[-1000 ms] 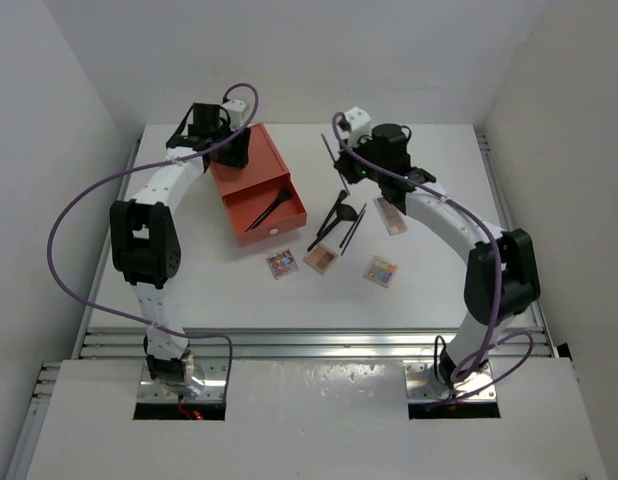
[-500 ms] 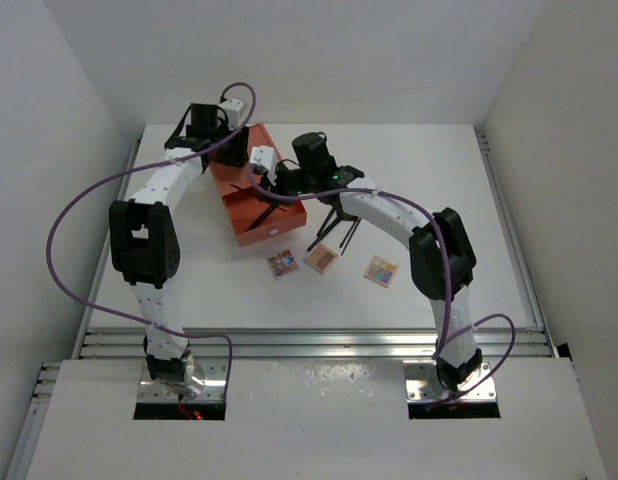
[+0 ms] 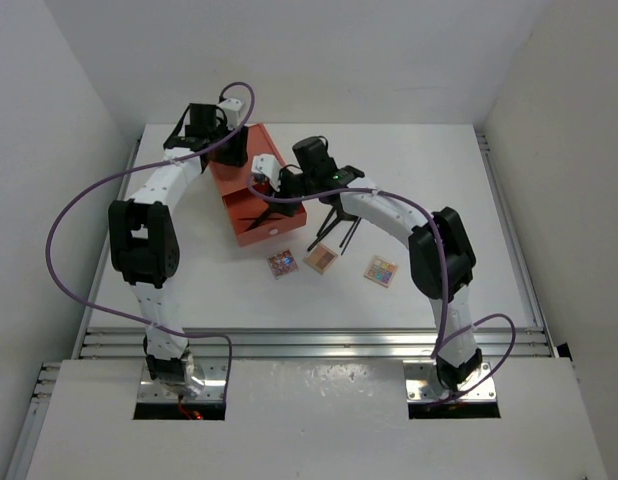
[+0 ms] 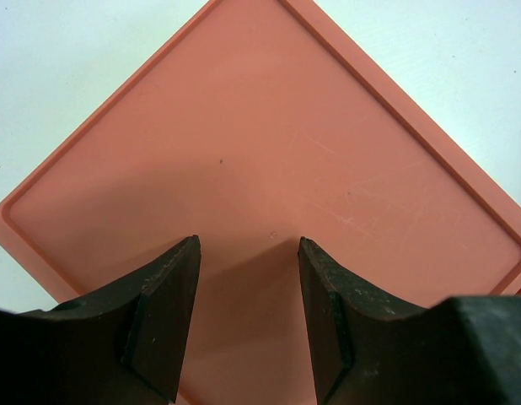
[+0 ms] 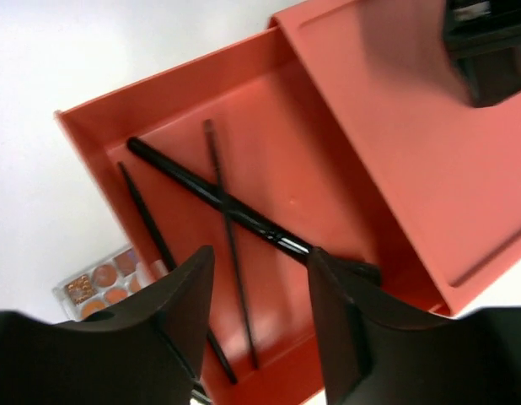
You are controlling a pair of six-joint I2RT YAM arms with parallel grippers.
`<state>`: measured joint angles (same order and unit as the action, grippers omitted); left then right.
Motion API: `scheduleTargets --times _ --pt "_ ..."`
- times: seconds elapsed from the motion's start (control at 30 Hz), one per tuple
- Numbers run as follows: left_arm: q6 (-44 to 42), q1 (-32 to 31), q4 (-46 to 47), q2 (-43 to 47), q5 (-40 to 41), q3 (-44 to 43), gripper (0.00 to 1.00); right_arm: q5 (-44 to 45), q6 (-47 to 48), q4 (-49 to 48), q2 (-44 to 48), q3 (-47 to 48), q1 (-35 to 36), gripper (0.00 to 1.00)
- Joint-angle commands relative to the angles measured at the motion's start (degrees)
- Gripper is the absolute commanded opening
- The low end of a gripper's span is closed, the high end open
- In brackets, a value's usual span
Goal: Organize the makeup
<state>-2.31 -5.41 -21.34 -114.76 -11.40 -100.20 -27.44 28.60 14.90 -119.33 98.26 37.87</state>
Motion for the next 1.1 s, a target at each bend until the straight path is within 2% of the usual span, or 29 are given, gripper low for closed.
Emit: scheduleTargets --times 0.0,0.07,0.13,0.17,0.2,0.23,0.27,0.3,0.37,0.4,0.43,0.47,0.5,0.57,0.67,0.83,1.07 --pt "0.72 1.1 -1.95 -1.52 -0.47 1.24 0.56 2.39 -2.67 -7.31 2.07 -0.6 0.19 0.52" --pt "0.72 1.1 -1.95 -1.52 -0.47 1.24 0.56 4.93 -7.81 -9.78 2.87 -1.49 0.02 0.54" --pt "0.72 1.1 -1.95 -1.52 -0.47 1.24 0.56 10.02 -13.97 -18.65 5.5 -5.17 -0.25 0.58" --pt "0.72 1.1 -1.95 -1.52 -0.47 1.24 0.56 18.74 -20.01 -21.11 7.08 -6.57 -0.34 0.58" --pt "0.72 1.1 -1.95 -1.52 -0.47 1.24 0.56 21.87 -26.25 -27.66 9.18 -11.2 -1.47 0.58" --pt "0.72 1.1 -1.95 -1.52 -0.47 1.24 0.56 24.86 -30.14 -29.03 11.12 -12.81 -1.74 0.58" --pt "0.72 1.1 -1.95 -1.52 -0.47 1.24 0.56 34.12 -33.05 -29.92 12.0 -16.05 -2.27 0.58" --pt "0.72 1.1 -1.95 -1.52 -0.99 1.24 0.56 37.25 -42.04 -28.79 13.84 -18.86 -3.75 0.58" --pt "1.25 1.1 -1.95 -1.52 -0.99 1.24 0.56 46.28 -47.12 -24.76 15.7 -22.21 -4.64 0.52" --pt "1.25 1.1 -1.95 -1.52 -0.99 1.24 0.56 47.73 -53.93 -23.0 16.14 -23.1 -5.6 0.5" --pt "1.25 1.1 -1.95 -1.52 -1.6 1.24 0.56 49.75 -56.17 -17.59 16.75 -24.68 -6.66 0.49" --pt "1.25 1.1 -1.95 -2.04 -1.61 1.24 0.56 50.29 -58.11 -15.79 16.59 -25.13 -7.8 0.46" --pt "1.25 1.1 -1.95 -2.05 -1.61 1.24 0.56 50.12 -64.13 -10.99 15.97 -25.22 -8.77 0.45" --pt "1.25 1.1 -1.95 -2.05 -1.61 1.24 0.56 51.17 -67.87 -9.01 15.44 -26.01 -9.65 0.44" --pt "1.25 1.1 -1.95 -2.05 -1.61 1.24 0.56 53.36 -69.29 -8.92 13.69 -27.76 -10.18 0.44" --pt "1.25 1.1 -1.95 -2.05 -1.61 1.24 0.56 51.62 -75.08 -2.07 8.16 -25.05 -12.37 0.43" --pt "1.25 1.1 -1.95 -2.05 -0.55 1.24 0.56 49.41 -76.58 -0.05 6.04 -24.08 -12.64 0.31"
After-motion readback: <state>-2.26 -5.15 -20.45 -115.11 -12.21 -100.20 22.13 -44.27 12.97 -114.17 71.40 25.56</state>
